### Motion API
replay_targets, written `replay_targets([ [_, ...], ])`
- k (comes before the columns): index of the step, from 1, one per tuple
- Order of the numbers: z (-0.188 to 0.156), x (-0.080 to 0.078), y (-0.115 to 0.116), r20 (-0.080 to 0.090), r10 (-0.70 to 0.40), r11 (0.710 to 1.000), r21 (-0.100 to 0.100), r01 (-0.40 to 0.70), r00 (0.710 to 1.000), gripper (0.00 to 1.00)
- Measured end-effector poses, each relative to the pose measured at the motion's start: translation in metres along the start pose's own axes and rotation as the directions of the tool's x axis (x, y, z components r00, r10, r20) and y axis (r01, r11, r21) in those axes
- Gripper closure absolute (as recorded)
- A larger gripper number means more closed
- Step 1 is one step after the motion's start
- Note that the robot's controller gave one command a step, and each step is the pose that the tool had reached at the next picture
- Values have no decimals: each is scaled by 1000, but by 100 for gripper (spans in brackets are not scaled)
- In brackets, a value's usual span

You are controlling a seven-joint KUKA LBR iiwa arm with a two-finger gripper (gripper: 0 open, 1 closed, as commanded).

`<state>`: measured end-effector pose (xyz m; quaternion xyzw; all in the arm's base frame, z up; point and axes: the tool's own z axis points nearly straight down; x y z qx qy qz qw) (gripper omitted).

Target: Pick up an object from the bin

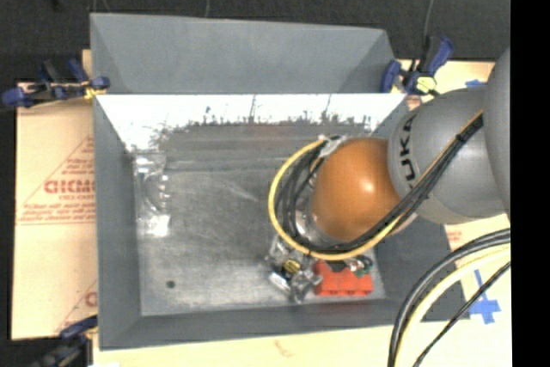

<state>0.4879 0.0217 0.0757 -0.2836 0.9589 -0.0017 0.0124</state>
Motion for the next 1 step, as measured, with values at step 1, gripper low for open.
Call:
replay_targets([
  [1, -127, -5, 0, -14, -42, 999, -6, 41, 999, 100],
])
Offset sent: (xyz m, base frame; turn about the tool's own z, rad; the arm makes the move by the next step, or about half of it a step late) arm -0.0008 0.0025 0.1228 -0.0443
